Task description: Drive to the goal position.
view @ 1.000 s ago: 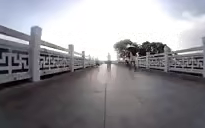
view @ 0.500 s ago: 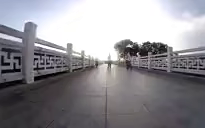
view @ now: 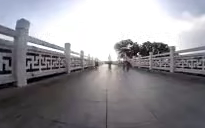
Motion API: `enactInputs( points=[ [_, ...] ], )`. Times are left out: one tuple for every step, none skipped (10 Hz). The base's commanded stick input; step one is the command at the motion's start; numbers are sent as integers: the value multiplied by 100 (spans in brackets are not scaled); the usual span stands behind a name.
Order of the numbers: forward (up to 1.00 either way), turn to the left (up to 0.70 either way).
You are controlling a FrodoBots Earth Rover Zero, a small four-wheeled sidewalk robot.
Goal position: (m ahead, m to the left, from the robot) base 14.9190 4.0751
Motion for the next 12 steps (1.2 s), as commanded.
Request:
enactInputs(
  points=[
    [45,0],
    [45,0],
    [45,0],
    [45,0],
    [45,0],
    [45,0],
    [45,0],
    [45,0],
    [45,0],
    [45,0],
    [45,0],
    [45,0]
  ],
)
